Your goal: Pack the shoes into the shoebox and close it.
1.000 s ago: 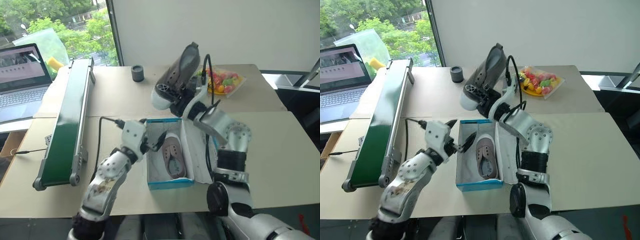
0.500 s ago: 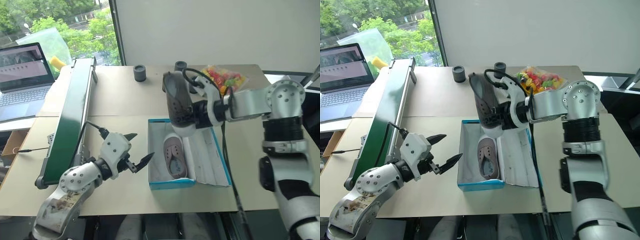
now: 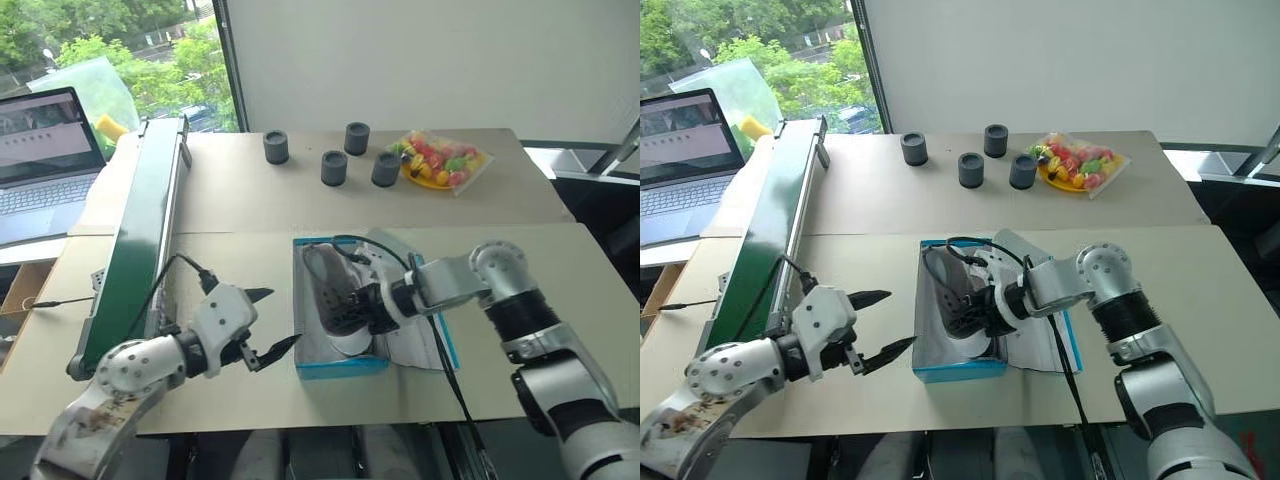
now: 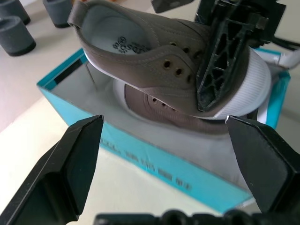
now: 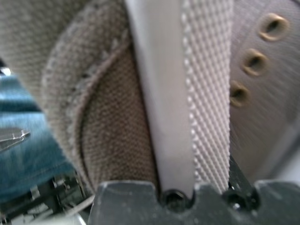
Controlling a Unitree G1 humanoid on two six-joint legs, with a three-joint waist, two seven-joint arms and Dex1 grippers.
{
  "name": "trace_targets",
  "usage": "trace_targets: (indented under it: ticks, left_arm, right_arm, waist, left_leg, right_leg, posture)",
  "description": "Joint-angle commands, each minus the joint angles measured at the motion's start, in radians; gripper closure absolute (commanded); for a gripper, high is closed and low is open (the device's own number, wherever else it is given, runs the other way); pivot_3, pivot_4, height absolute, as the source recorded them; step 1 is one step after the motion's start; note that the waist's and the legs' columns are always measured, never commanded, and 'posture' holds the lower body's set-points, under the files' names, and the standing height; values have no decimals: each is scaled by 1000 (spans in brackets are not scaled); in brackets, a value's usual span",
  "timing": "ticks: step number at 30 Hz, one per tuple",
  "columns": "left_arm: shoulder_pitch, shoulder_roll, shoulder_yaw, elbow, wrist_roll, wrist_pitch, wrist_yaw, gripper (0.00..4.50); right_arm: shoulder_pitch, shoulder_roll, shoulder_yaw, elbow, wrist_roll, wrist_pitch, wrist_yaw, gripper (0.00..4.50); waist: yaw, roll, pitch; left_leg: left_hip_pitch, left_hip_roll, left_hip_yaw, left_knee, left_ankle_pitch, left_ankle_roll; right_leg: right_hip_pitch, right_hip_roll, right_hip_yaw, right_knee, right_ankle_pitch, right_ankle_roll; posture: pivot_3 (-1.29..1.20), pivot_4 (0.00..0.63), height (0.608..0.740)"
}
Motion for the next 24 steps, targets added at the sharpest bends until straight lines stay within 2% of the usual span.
trace_targets:
  ticks: [1,6,9,18,24]
  left_arm:
    - [24,41,71,-42,-22,-28,-38,19]
    - [8,38,55,-81,-34,-7,-20,19]
    - [5,40,58,-94,-45,3,-14,19]
    - [-20,41,41,-75,-40,-6,-14,19]
    - [-17,33,33,-80,-37,-7,0,19]
  right_arm:
    - [59,125,-105,-77,26,-92,-185,3383]
    - [161,270,-194,-137,26,-173,-473,3383]
    - [186,245,-182,-129,26,-145,-543,3383]
    - [90,147,-33,-56,26,-9,-389,3383]
    - [-75,152,-12,90,26,18,-333,3383]
  waist:
    - [-1,-2,-1]
    - [-4,-2,-2]
    - [-3,-2,-2]
    - [-1,-2,-2]
    - [-4,-2,-2]
  left_leg:
    - [0,1,0,0,0,0]
    - [1,4,0,0,0,0]
    - [4,4,0,0,0,0]
    - [5,4,2,-1,0,0]
    - [5,5,3,-1,0,0]
  right_leg:
    - [0,0,0,0,0,0]
    - [1,1,0,0,0,0]
    - [2,2,1,0,0,0]
    - [3,2,1,-1,0,-1]
    - [3,4,2,-1,1,-1]
  posture:
    - [0,150,740]
    - [0,150,740]
    - [0,150,740]
    - [0,150,740]
    - [0,150,740]
